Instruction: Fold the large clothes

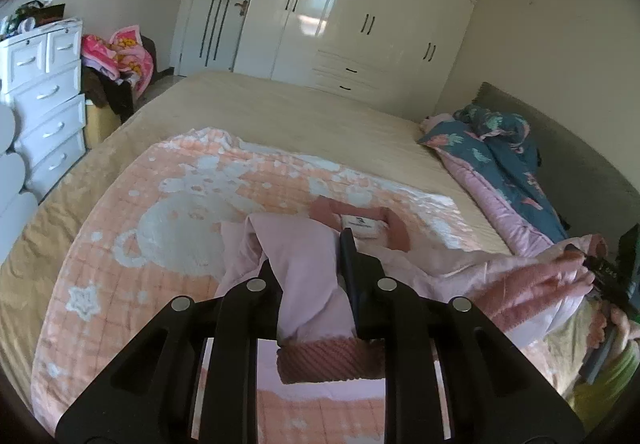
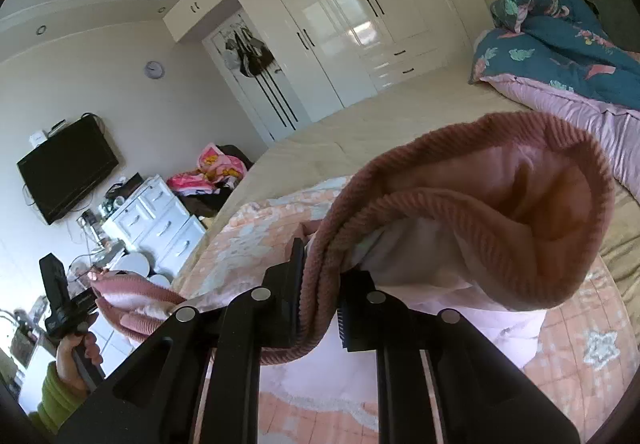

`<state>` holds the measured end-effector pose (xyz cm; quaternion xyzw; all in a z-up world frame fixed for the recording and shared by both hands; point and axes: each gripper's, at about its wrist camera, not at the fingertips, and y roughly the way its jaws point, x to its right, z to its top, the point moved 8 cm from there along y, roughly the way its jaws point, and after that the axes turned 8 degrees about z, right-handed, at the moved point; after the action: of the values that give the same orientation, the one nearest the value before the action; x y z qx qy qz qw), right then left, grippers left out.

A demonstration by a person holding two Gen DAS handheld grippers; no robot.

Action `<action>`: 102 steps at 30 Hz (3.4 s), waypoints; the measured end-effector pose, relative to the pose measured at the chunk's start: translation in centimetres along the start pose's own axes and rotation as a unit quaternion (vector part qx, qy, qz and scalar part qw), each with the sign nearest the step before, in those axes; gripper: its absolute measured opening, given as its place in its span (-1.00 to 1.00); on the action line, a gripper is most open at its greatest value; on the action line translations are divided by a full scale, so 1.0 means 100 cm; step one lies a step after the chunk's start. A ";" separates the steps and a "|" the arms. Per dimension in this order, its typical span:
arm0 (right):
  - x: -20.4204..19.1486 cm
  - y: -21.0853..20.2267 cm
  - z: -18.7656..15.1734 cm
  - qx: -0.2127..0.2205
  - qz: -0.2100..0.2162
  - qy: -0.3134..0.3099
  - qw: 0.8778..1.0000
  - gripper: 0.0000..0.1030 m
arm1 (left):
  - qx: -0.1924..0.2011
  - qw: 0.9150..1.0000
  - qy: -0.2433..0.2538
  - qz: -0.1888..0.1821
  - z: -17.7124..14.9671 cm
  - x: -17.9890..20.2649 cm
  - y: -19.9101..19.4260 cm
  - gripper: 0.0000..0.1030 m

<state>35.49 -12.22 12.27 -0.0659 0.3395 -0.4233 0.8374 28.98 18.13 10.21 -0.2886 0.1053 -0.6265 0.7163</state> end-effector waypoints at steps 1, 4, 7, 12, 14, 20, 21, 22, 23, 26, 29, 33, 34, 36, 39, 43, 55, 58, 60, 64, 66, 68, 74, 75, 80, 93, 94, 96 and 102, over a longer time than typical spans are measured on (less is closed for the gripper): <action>0.002 0.005 0.003 -0.001 -0.003 0.001 1.000 -0.74 | 0.000 1.000 0.000 0.002 0.002 -0.001 0.005 -0.76; 0.011 0.026 0.010 -0.013 -0.016 0.003 1.000 -0.74 | -0.002 1.000 0.000 0.014 0.008 -0.004 0.023 -0.75; 0.020 0.044 0.012 -0.024 -0.027 0.008 0.999 -0.74 | -0.005 1.000 0.003 0.025 0.012 -0.008 0.041 -0.73; 0.038 0.079 0.016 -0.043 -0.037 0.020 0.998 -0.74 | -0.018 0.999 0.010 0.037 0.013 -0.009 0.070 -0.73; 0.046 0.090 0.014 -0.048 -0.036 0.033 0.998 -0.74 | -0.024 0.999 0.011 0.041 0.013 -0.011 0.082 -0.73; 0.069 0.118 0.009 -0.064 -0.024 0.083 0.994 -0.63 | -0.041 0.998 0.013 0.051 0.012 -0.014 0.113 -0.73; 0.072 0.122 0.009 -0.066 -0.015 0.098 0.993 -0.57 | -0.043 0.998 0.013 0.052 0.011 -0.015 0.117 -0.73; 0.077 0.125 0.009 -0.067 -0.004 0.113 0.991 -0.53 | -0.047 0.997 0.012 0.054 0.011 -0.016 0.123 -0.73; 0.082 0.129 0.008 -0.070 0.010 0.129 0.989 -0.42 | -0.049 0.997 0.011 0.054 0.009 -0.016 0.126 -0.73; 0.092 0.128 0.011 -0.055 0.039 0.159 0.985 0.21 | -0.057 0.997 0.007 0.057 0.007 -0.018 0.139 -0.72; 0.101 0.116 0.016 -0.028 0.031 0.163 0.986 0.51 | -0.066 0.996 0.005 0.061 0.004 -0.021 0.150 -0.72; 0.115 0.103 0.007 -0.028 -0.004 0.141 0.990 0.64 | -0.075 0.995 0.001 0.063 -0.001 -0.023 0.160 -0.65; 0.119 0.101 0.002 -0.033 -0.021 0.130 0.991 0.65 | -0.076 0.995 0.002 0.065 -0.002 -0.022 0.163 -0.63; 0.130 0.101 -0.009 -0.053 -0.061 0.106 0.991 0.67 | -0.076 0.995 -0.004 0.068 -0.003 -0.022 0.164 -0.59; 0.145 0.104 -0.030 -0.092 -0.095 0.088 0.987 0.67 | -0.080 0.994 -0.014 0.069 -0.002 -0.022 0.162 -0.46; 0.156 0.098 -0.054 -0.107 -0.133 0.055 0.984 0.67 | -0.068 0.997 -0.021 0.035 0.005 -0.016 0.146 0.25; 0.171 0.093 -0.075 -0.128 -0.179 -0.007 0.975 0.67 | -0.077 0.992 -0.002 0.104 -0.048 -0.072 0.134 0.82; 0.177 0.095 -0.088 -0.134 -0.163 0.001 0.978 0.61 | -0.105 0.992 -0.037 0.060 -0.083 -0.083 0.143 0.82; 0.171 0.094 -0.090 -0.130 -0.161 -0.013 0.978 0.06 | -0.131 0.990 -0.040 0.035 -0.103 -0.079 0.151 0.82; 0.165 0.097 -0.084 -0.135 -0.181 -0.015 0.974 -0.50 | -0.119 0.992 -0.022 0.022 -0.107 -0.063 0.158 -0.23; 0.159 0.097 -0.074 -0.125 -0.181 -0.015 0.975 -0.65 | -0.108 0.993 -0.024 0.038 -0.096 -0.061 0.160 -0.67; 0.150 0.097 -0.053 -0.104 -0.188 -0.026 0.976 -0.68 | -0.101 0.993 -0.021 0.049 -0.080 -0.055 0.164 -0.79; 0.166 0.123 -0.021 -0.095 -0.215 -0.001 0.972 -0.69 | -0.100 0.991 0.005 0.087 -0.049 -0.049 0.188 -0.79; 0.174 0.132 -0.025 -0.107 -0.229 -0.002 0.968 -0.69 | -0.105 0.990 0.007 0.091 -0.051 -0.049 0.192 -0.79; 0.198 0.146 -0.050 -0.131 -0.245 0.029 0.960 -0.62 | -0.118 0.987 0.007 0.107 -0.063 -0.054 0.202 -0.72; 0.163 0.062 -0.065 -0.068 -0.161 0.107 0.979 0.84 | -0.114 0.986 0.008 0.123 -0.067 -0.054 0.162 0.43; 0.161 0.059 -0.070 -0.070 -0.161 0.110 0.978 0.84 | -0.113 0.986 0.002 0.122 -0.070 -0.054 0.156 0.54; 0.158 0.050 -0.086 -0.072 -0.159 0.125 0.977 0.84 | -0.114 0.986 -0.016 0.117 -0.077 -0.055 0.143 0.62; 0.158 0.045 -0.127 -0.085 -0.154 0.155 0.972 0.84 | -0.135 0.980 -0.113 0.093 -0.113 -0.069 0.119 0.74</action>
<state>37.07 -19.01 -7.27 -0.1219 0.4855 -0.5220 0.6906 31.85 22.10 -6.87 -0.4405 0.1333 -0.5005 0.7333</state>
